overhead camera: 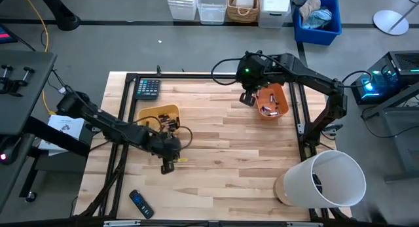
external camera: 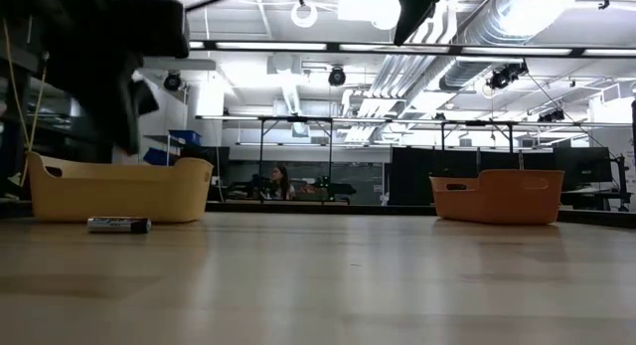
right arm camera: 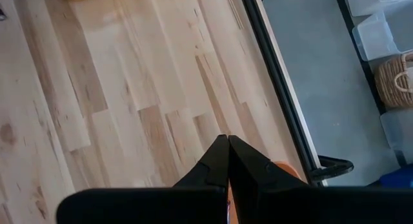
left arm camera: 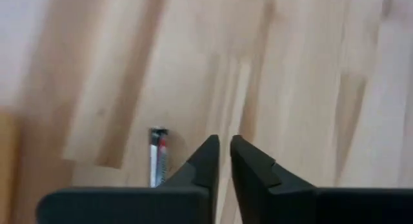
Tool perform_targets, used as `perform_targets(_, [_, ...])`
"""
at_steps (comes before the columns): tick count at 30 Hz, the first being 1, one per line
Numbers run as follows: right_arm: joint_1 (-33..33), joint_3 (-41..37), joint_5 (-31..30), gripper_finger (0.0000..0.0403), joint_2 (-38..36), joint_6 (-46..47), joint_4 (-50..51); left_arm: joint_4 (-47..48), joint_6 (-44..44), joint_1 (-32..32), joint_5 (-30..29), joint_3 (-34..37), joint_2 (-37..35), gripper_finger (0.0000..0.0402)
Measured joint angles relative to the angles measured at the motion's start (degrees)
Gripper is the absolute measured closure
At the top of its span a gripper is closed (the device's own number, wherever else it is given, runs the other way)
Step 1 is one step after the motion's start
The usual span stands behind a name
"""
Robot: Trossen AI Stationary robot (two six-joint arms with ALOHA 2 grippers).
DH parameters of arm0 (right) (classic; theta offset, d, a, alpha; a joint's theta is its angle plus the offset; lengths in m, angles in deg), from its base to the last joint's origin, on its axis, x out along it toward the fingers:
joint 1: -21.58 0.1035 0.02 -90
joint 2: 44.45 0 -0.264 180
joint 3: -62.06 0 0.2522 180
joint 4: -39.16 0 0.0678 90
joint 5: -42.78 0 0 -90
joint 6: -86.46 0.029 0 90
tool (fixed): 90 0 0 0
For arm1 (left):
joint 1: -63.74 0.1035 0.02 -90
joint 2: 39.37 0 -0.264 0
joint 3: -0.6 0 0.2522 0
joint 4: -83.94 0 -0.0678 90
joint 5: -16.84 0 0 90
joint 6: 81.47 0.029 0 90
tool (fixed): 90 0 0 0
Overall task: Sort batteries
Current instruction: Put the silver battery into the orange bin
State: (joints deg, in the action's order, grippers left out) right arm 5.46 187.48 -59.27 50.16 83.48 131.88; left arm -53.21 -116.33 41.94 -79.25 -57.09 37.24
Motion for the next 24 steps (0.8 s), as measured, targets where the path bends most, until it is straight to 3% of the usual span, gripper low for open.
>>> perform_targets(4, [0.0,0.0,0.0,0.0403,0.0,0.3,0.0,1.9,4.0,-0.1,2.6,0.0,4.8,0.0325])
perform_targets(13, [0.0,0.0,0.3,0.0403,0.0,1.7,-0.4,3.5,4.1,1.1,-1.7,0.0,6.5,0.0215])
perform_targets(20, [0.0,0.0,0.3,0.0403,0.0,3.0,-0.4,3.2,3.6,3.6,0.9,0.0,13.4,0.0211])
perform_targets(24, [0.0,0.0,0.4,0.0403,0.0,3.6,-0.4,3.5,2.6,4.6,1.0,-0.5,17.1,0.0229])
